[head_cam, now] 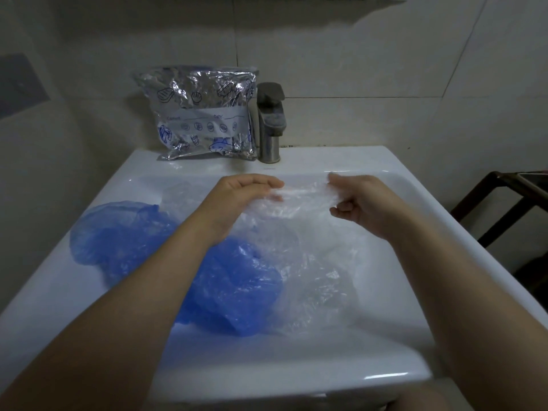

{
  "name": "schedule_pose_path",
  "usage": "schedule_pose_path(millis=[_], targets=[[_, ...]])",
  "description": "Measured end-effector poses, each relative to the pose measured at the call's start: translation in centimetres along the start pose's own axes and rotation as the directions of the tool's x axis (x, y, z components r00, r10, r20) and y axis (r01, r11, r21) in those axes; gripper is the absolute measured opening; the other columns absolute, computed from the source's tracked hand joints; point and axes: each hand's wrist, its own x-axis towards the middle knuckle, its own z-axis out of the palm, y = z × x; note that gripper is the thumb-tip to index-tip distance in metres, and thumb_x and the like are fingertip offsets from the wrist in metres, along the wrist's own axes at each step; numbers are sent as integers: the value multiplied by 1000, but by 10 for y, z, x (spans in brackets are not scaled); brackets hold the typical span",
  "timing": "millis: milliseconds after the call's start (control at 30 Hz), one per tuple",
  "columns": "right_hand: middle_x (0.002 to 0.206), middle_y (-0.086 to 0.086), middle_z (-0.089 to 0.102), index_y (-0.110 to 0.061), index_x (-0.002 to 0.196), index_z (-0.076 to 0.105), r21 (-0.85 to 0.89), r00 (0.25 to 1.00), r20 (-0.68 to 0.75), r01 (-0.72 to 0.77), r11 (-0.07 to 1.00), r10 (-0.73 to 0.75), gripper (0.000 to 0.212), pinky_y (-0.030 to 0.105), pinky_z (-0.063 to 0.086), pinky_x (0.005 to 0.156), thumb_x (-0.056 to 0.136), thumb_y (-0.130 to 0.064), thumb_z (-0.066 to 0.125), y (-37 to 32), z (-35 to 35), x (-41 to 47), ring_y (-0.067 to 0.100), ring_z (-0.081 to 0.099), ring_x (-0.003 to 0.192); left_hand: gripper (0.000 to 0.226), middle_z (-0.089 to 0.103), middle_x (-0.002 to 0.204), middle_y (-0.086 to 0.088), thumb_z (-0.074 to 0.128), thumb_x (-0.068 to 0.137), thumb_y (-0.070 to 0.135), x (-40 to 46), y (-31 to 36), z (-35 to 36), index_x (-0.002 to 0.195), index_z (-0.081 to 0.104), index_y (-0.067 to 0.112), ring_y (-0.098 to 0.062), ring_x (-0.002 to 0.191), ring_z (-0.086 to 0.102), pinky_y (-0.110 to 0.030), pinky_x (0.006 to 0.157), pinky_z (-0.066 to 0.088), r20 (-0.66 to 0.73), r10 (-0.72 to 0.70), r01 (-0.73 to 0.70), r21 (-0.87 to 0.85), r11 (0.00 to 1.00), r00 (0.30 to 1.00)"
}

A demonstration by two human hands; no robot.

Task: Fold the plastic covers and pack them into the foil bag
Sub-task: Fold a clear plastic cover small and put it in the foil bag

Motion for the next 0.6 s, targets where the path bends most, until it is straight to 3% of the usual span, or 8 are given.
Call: schedule_pose_path(millis=[67, 167, 267, 367, 500, 600], targets=[[70, 4, 53, -12, 72, 64, -217, 994, 76, 89, 972, -74, 15, 17, 49, 60, 86, -15, 64, 3, -1, -1, 11, 47, 59, 14, 74, 87, 6, 68, 77, 13, 0, -1, -1, 86, 72, 24, -8, 86, 66, -25, 84, 47, 10, -12, 12, 15, 1000, 1000], [73, -2, 66, -16, 74, 68, -308, 978, 151, 184, 933, -144, 16, 16, 49, 61, 81, -2, 67, 0, -8, -3, 6, 59, 65, 27, 74, 95, 4, 69, 72, 11, 0, -2, -7, 95, 69, 25, -7, 94, 66, -27, 97, 45, 103, -42, 37, 42, 998, 994], [61, -12, 66, -20, 75, 69, -440, 960, 166, 277, 854, -226, 23, 13, 47, 57, 78, 3, 68, -3, -14, -2, -1, 59, 59, 30, 71, 96, 8, 61, 82, -3, -1, -2, -9, 97, 66, 23, 1, 88, 67, -10, 80, 48, 150, -76, 65, 80, 995, 986], [61, -15, 66, -24, 72, 69, -492, 930, 166, 366, 790, -327, 24, 14, 47, 59, 82, -3, 66, -1, -13, -1, -2, 57, 61, 22, 71, 92, 10, 62, 85, 4, 1, -5, -6, 95, 68, 22, 1, 86, 65, -6, 72, 45, 74, -69, 60, 114, 992, 995], [77, -10, 66, -21, 78, 69, -472, 945, 198, 326, 819, -262, 15, 29, 48, 83, 89, -17, 60, 3, -17, 2, 11, 58, 80, 15, 67, 82, 7, 59, 89, 7, 6, -7, -2, 98, 67, 14, 3, 71, 60, -7, 70, 45, -59, -28, 36, 135, 990, 998], [85, -1, 63, -11, 84, 67, -400, 958, 213, 263, 878, -190, 18, 36, 46, 97, 94, -14, 52, 2, -18, 2, 15, 58, 87, 17, 65, 87, 6, 58, 89, 9, 5, -6, -1, 104, 66, 11, -1, 74, 58, -11, 73, 46, -49, -44, 50, 141, 989, 998]])
